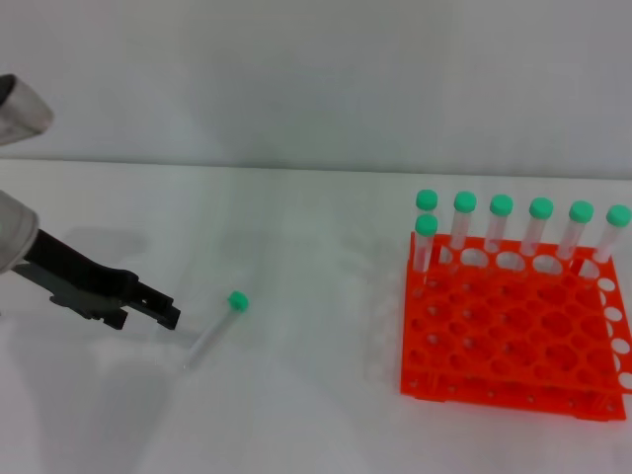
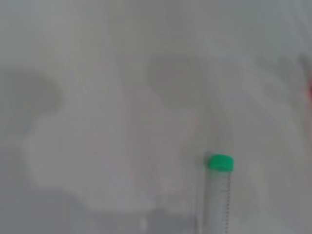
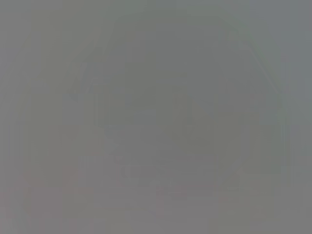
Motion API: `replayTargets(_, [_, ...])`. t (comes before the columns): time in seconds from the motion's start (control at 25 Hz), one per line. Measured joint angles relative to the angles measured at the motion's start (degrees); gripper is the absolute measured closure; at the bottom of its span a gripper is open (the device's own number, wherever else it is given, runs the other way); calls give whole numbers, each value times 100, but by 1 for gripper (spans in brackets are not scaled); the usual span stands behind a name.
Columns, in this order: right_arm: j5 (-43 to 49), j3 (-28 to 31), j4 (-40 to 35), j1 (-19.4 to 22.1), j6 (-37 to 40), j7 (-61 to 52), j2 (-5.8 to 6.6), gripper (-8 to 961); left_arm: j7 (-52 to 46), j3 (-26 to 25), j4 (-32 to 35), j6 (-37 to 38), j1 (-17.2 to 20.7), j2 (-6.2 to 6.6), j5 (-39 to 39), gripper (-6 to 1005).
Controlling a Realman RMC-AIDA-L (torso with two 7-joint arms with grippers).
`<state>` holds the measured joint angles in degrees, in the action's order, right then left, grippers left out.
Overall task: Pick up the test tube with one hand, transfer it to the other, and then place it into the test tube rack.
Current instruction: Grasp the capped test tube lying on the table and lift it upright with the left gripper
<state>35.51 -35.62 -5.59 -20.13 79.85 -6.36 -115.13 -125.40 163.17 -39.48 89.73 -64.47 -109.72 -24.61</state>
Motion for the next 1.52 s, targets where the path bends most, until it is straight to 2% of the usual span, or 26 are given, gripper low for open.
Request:
replayTargets(0.4, [11,-45,24,1,0,0,0,304,-76,-5,171,-524,-392,-284,-604,115])
replayTargets(0.52, [17,-51,30,0,0,-1,0,304,-91,-5,303,-626,-501,-311,-762,116])
replayTargets(0.76, [26,-59,55,0,1,-4,0,304,-355,-5,760,-849,-716,-305,-1186,310])
replayTargets(0.96, [16,-60,76,0,7,-6,0,304,-632,-5,1072,-1041,-913,-363,-1669,366])
replayTargets(1.52, [25,-59,87,-6,14,-6,0,304,-1327,-4,1586,-1328,-1153,-573,-2405,360])
